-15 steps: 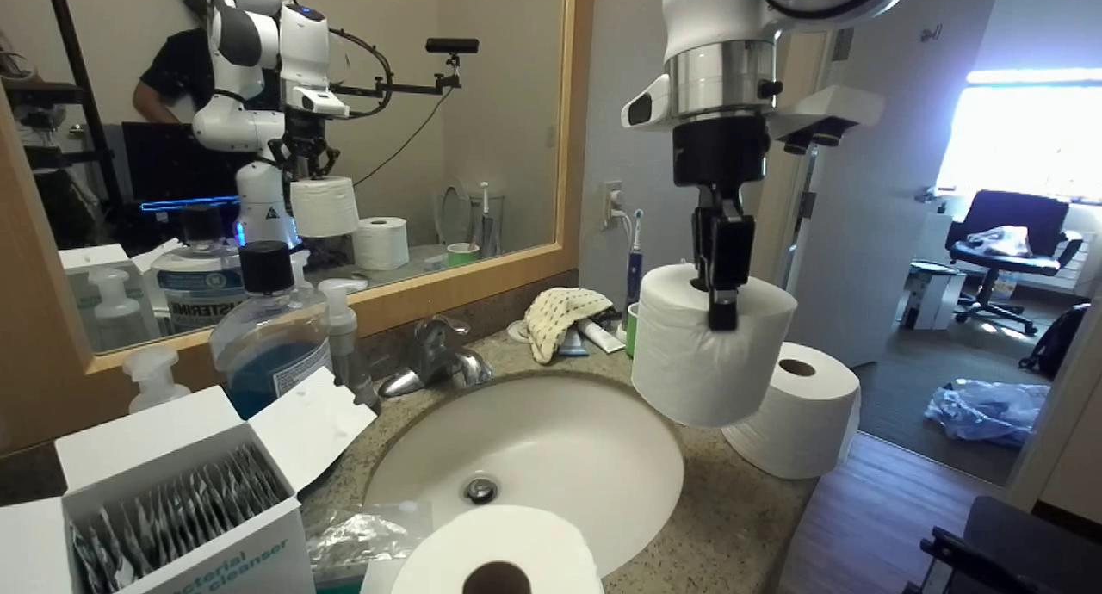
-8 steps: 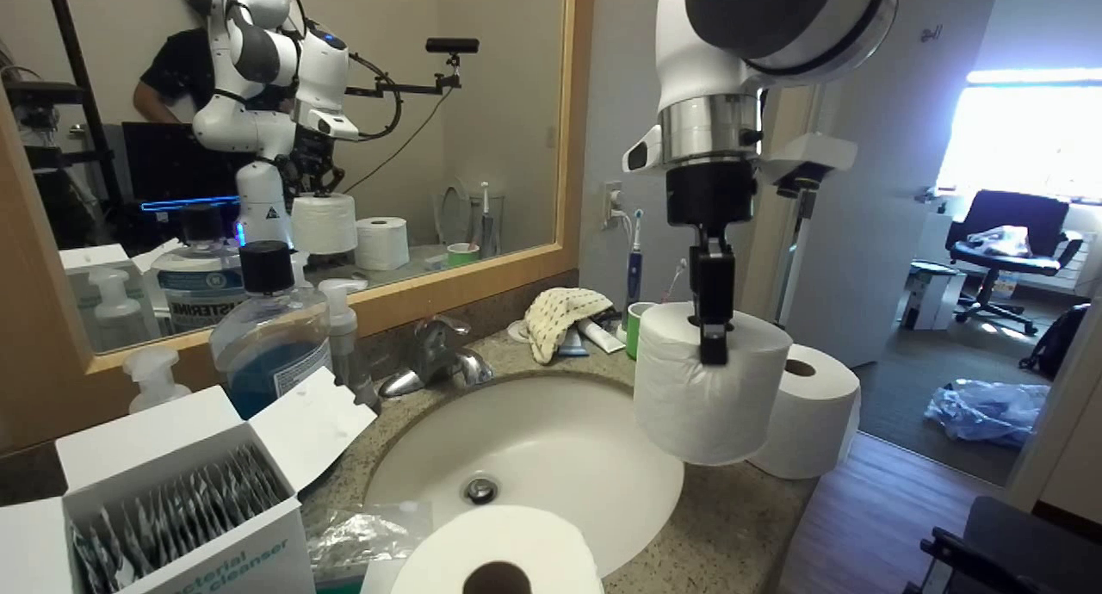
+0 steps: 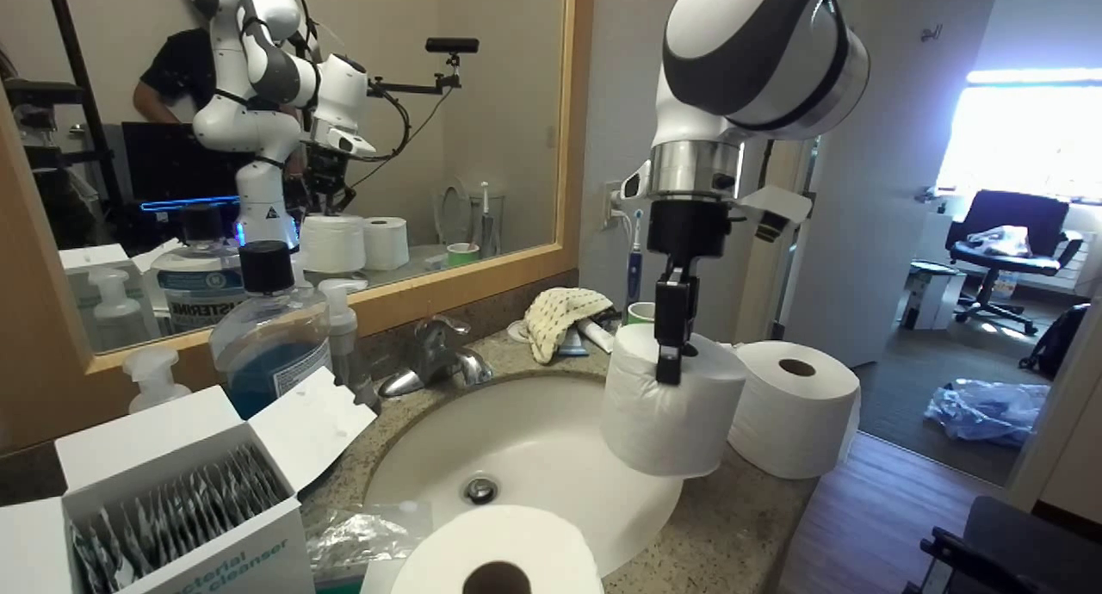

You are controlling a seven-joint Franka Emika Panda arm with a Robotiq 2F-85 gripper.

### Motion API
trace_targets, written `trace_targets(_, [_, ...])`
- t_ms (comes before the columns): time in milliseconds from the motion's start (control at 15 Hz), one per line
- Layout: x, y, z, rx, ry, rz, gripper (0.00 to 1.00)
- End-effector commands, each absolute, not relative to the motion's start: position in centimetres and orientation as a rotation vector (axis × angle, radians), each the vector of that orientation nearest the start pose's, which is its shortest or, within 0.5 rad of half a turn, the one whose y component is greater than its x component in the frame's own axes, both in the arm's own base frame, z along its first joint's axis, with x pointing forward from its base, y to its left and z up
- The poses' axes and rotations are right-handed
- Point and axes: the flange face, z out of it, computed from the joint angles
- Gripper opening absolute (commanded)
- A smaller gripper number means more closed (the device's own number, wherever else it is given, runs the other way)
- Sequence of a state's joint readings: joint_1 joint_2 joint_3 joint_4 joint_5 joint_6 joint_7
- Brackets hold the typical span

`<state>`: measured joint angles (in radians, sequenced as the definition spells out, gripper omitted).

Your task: Unassemble the stacked up rolls of tissue

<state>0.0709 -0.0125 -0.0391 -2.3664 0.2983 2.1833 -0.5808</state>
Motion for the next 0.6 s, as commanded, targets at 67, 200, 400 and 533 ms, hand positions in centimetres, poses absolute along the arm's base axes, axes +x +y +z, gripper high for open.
trace_targets(67, [48.0,2.4,30.5,-2.853,-0.463,0.138,0.11])
trace_targets(200, [47.2,2.0,30.0,-2.860,-0.450,0.139,0.11])
trace_targets(400, [44.9,0.9,29.2,-2.845,-0.476,0.118,0.11])
trace_targets(533, [42.9,-0.1,28.0,-2.838,-0.507,0.118,0.11])
